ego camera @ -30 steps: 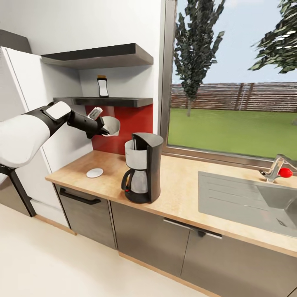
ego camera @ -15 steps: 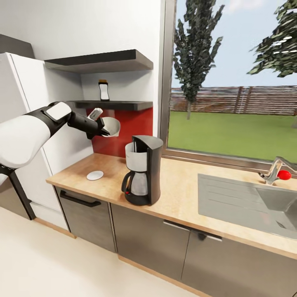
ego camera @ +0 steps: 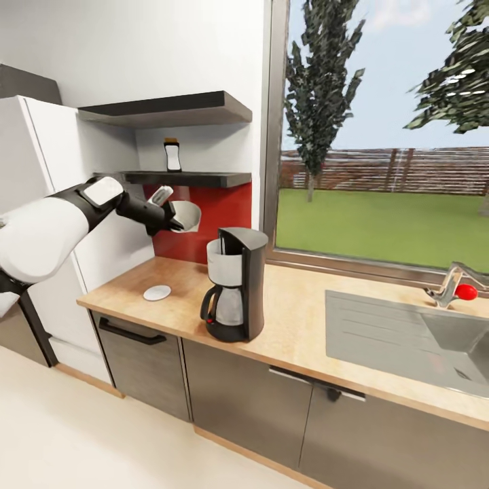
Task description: Set up a coffee station on the kitchen countertop: keep the coffee maker on the countertop, move the bottle of coffee from the kitchen shelf to the counter next to the coffee maker, place a paper coffee filter on top of the coffee maker, put the saucer next to the coffee maker with the coffee cup on the saucer, and place the electric kettle next to the coffee maker.
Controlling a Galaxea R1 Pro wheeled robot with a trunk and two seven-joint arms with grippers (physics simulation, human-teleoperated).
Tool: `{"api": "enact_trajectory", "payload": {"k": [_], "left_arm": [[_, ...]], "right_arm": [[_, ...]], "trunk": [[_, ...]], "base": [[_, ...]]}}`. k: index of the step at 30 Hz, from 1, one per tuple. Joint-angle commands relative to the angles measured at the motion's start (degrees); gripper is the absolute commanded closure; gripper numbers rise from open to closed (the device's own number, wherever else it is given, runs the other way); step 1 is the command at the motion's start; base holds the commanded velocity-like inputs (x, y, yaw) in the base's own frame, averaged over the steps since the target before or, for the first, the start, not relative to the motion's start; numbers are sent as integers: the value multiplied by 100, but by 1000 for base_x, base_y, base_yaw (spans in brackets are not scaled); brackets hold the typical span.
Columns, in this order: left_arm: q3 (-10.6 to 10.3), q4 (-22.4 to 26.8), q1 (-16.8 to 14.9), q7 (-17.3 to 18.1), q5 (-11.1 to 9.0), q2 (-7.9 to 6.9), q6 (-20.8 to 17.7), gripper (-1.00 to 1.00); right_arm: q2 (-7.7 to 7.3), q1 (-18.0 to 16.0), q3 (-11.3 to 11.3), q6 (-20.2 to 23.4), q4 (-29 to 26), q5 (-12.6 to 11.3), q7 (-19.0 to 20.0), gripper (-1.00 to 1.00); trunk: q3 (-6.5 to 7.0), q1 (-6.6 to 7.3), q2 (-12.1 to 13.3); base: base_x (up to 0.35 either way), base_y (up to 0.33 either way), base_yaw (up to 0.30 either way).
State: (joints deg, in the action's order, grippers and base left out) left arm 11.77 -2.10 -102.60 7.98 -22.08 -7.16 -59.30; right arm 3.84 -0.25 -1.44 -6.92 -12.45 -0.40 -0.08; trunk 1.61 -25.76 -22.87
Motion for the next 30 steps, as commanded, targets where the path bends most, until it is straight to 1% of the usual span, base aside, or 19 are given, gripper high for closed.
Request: {"api": "enact_trajectory", "payload": {"k": [1, 5, 10, 17, 25, 30], "left_arm": [[22, -12, 55, 28, 18, 2, -3, 100], [19, -10, 160, 28, 19, 35, -3, 100], [19, -3, 183, 28, 19, 53, -3, 100], [19, -2, 187, 28, 19, 64, -2, 100], [26, 0, 193, 28, 19, 59, 3, 100], [21, -1, 196, 28, 19, 63, -2, 100]], "right_arm": [[2, -2, -14, -20, 6, -4, -1, -100], [2, -2, -14, -20, 6, -4, -1, -100], [2, -2, -14, -20, 3, -4, -1, -100], [2, -2, -14, -20, 1, -6, -1, -100], [9, -2, -8, -20, -10, -6, -1, -100], [11, -2, -6, -20, -19, -5, -1, -100]], "trunk": [[7, -2, -5], [43, -2, -5], [84, -2, -5], [97, -2, -5], [119, -2, -5], [123, -2, -5]], "base": [[0, 0, 0], [0, 0, 0], [0, 0, 0], [0, 0, -3], [0, 0, -147], [0, 0, -47]]}}
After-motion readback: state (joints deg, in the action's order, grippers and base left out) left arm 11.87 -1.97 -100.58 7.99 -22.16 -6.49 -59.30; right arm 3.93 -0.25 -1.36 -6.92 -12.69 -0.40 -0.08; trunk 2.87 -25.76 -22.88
